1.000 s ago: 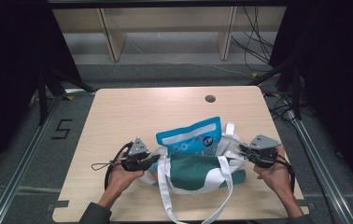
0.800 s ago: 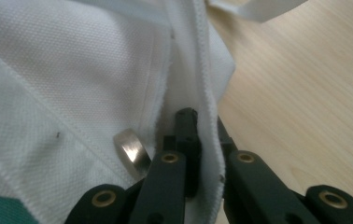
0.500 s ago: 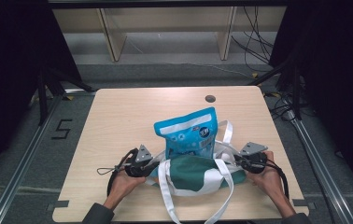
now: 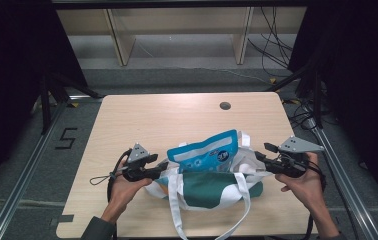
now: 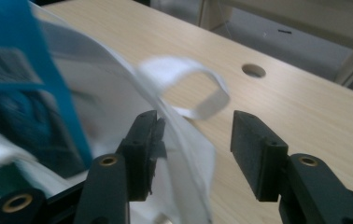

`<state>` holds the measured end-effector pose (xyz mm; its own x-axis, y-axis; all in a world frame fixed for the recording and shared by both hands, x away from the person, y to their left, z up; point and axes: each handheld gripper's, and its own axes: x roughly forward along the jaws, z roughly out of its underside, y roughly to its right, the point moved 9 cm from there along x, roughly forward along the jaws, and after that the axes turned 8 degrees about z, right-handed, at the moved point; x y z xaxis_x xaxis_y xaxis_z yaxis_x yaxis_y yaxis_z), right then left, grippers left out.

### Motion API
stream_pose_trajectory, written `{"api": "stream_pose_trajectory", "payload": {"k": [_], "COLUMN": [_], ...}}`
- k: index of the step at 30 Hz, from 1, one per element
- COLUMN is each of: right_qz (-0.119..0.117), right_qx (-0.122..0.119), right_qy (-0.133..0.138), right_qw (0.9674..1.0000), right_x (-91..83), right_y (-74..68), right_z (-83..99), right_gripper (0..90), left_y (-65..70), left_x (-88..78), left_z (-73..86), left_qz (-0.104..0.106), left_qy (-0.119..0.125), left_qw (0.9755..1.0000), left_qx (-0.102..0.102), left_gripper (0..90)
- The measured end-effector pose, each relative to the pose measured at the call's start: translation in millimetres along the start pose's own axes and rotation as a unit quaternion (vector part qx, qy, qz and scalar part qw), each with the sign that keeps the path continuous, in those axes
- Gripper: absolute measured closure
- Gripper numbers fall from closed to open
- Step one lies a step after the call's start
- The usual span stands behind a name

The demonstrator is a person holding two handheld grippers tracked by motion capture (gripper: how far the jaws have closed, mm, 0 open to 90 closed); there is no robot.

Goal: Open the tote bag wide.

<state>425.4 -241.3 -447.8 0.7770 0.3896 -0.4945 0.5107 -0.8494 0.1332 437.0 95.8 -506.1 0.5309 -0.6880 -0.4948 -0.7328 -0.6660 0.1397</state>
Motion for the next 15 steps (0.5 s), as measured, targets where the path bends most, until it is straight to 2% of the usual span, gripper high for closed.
{"api": "stream_pose_trajectory", "payload": {"k": [2, 4, 5, 6, 7, 9, 10, 11, 12, 13, 15], "right_qz": [-0.008, -0.036, -0.073, -0.088, -0.088, -0.124, -0.129, -0.136, -0.156, -0.156, -0.177], "right_qx": [0.002, -0.008, -0.021, -0.027, -0.027, -0.054, -0.064, -0.067, -0.075, -0.075, -0.088], "right_qy": [0.008, 0.018, 0.025, 0.02, 0.02, 0.015, 0.008, 0.002, -0.001, -0.001, -0.009], "right_qw": [0.9999, 0.9992, 0.9968, 0.9956, 0.9956, 0.9907, 0.9895, 0.9884, 0.9849, 0.9849, 0.9803], "right_x": [-7.7, -14.1, -16.9, -17.4, -17.4, -14.4, -12.9, -10.8, -4.7, -4.7, -1.0], "right_y": [-8.7, -21.5, -41.0, -49.0, -49.0, -69.9, -76.2, -82.0, -93.4, -93.4, -101.8], "right_z": [-8.3, -15.4, -19.8, -19.1, -19.1, -17.9, -16.7, -15.4, -12.9, -12.9, -9.4], "right_gripper": [51.6, 51.5, 51.1, 50.5, 50.5, 49.0, 48.5, 48.3, 49.5, 49.5, 61.2], "left_y": [1.9, 0.3, 1.7, 0.8, 2.5, 7.6, 9.9, 11.9, 13.2, 14.7, 16.8], "left_x": [-1.6, -5.5, -4.6, -6.6, -6.5, -9.3, -10.1, -10.0, -9.7, -7.8, -0.9], "left_z": [-4.2, -6.9, -10.0, -10.6, -13.8, -20.1, -22.5, -25.2, -27.5, -29.9, -32.8], "left_qz": [-0.008, -0.013, -0.01, -0.008, -0.001, 0.019, 0.025, 0.028, 0.024, 0.026, 0.024], "left_qy": [-0.009, -0.017, -0.003, -0.009, 0.003, 0.017, 0.018, 0.019, 0.016, 0.014, 0.006], "left_qw": [0.9997, 0.9991, 0.9997, 0.9997, 1.0, 0.9996, 0.9995, 0.9994, 0.9996, 0.9994, 0.999], "left_qx": [0.02, 0.036, 0.021, 0.023, 0.008, -0.01, -0.01, -0.003, 0.007, 0.018, 0.037], "left_gripper": [46.4, 44.8, 43.7, 41.5, 41.5, 40.3, 40.3, 40.5, 42.0, 42.0, 45.4]}}
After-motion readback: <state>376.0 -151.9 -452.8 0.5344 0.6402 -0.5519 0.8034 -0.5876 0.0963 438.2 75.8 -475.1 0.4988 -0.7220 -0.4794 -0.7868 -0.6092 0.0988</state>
